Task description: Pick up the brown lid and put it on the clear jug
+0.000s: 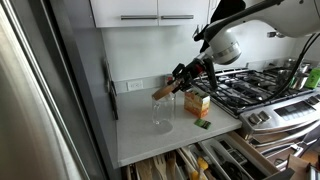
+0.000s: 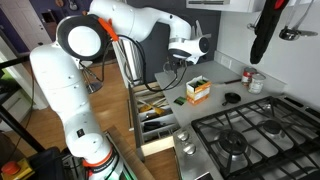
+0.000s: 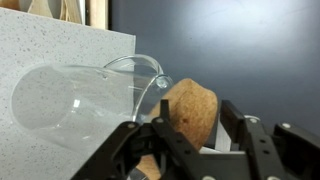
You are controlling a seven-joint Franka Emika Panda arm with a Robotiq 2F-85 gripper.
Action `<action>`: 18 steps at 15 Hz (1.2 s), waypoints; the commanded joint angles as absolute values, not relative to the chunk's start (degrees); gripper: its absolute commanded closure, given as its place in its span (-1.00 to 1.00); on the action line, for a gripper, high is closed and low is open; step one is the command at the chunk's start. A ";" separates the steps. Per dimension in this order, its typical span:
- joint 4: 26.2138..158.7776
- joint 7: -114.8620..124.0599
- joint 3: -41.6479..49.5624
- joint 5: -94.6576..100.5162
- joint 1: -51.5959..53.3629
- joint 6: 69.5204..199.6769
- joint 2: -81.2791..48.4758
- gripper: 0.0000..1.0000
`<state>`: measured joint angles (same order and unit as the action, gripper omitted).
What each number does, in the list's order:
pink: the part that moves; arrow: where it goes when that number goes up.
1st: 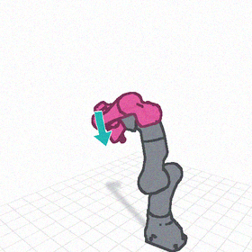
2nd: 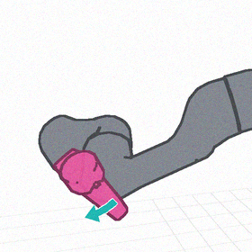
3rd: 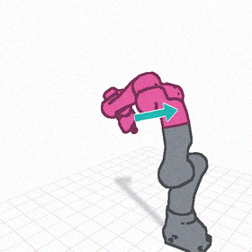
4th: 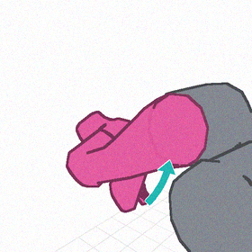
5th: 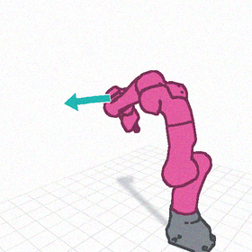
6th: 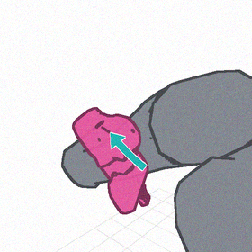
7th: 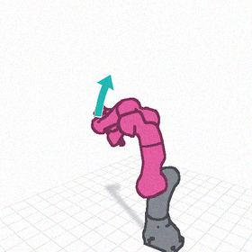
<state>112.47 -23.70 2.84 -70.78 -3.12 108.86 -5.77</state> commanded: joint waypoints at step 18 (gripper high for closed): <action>108.34 -25.06 3.38 -60.30 -3.43 109.14 -0.90 -1.00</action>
